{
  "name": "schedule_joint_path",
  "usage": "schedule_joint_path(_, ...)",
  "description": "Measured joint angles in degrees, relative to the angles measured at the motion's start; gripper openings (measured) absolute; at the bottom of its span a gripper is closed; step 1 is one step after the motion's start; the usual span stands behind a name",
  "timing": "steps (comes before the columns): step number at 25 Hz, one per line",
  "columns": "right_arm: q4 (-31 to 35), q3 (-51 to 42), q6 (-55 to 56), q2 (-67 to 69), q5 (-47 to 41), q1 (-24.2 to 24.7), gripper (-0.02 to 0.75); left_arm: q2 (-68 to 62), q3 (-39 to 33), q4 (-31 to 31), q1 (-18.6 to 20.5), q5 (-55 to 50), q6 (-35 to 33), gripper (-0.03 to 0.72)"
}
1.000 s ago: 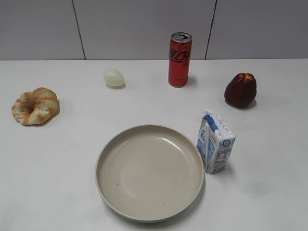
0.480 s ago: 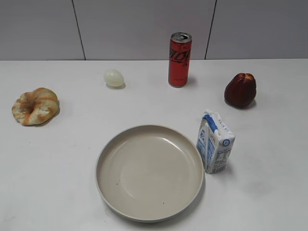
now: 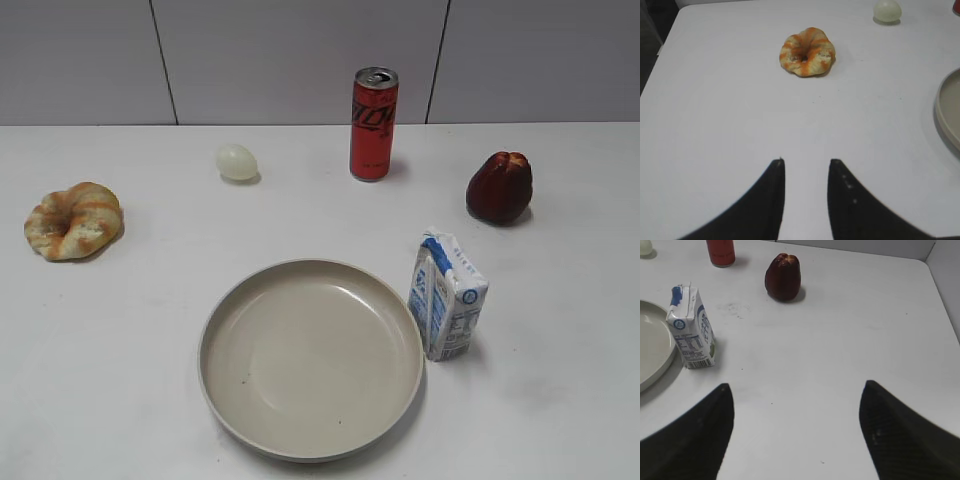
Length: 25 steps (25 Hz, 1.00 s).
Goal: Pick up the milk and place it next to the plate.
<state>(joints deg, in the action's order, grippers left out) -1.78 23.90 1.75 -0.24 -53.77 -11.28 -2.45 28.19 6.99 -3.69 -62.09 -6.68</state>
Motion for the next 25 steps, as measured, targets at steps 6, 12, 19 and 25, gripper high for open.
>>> schedule_joint_path(6, 0.54, 0.0, 0.06, 0.0, -0.02, 0.0, 0.589, 0.0, 0.0, 0.0, 0.0, 0.0, 0.0, 0.229)
schedule_joint_path(12, 0.64, 0.0, 0.0, 0.0, -0.06, 0.0, 0.589, 0.0, 0.0, 0.0, 0.0, 0.0, 0.0, 0.229)
schedule_joint_path(19, 1.07, -0.02, -0.08, 0.0, -0.06, 5.8, 0.589, 0.0, 0.0, 0.0, 0.0, 0.0, 0.0, 0.229)
schedule_joint_path(25, 1.45, -0.02, -0.08, 0.0, -0.13, 8.98, 0.589, 0.0, 0.0, 0.0, 0.0, 0.0, 0.0, 0.229)
